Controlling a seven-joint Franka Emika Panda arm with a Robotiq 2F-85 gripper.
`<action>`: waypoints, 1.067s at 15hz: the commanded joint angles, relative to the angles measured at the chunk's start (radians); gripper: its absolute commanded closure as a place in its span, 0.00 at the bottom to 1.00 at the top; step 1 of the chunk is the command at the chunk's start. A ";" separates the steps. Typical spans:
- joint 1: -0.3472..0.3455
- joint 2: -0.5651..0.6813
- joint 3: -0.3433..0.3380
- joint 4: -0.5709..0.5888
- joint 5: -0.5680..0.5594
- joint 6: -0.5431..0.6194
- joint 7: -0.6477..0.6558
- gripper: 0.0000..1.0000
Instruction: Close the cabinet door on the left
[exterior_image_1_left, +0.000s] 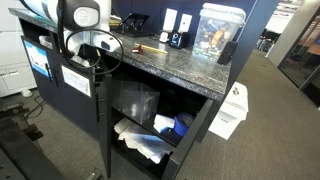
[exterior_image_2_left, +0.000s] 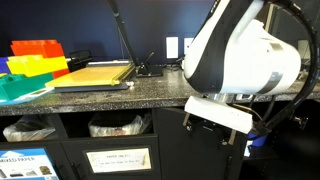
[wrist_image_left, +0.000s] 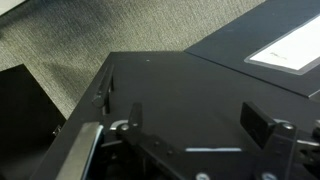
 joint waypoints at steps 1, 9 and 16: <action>0.063 0.034 -0.052 0.045 0.004 0.064 0.033 0.00; 0.303 0.115 -0.295 0.020 -0.007 0.423 0.083 0.00; 0.518 0.302 -0.540 0.083 0.185 0.664 0.022 0.00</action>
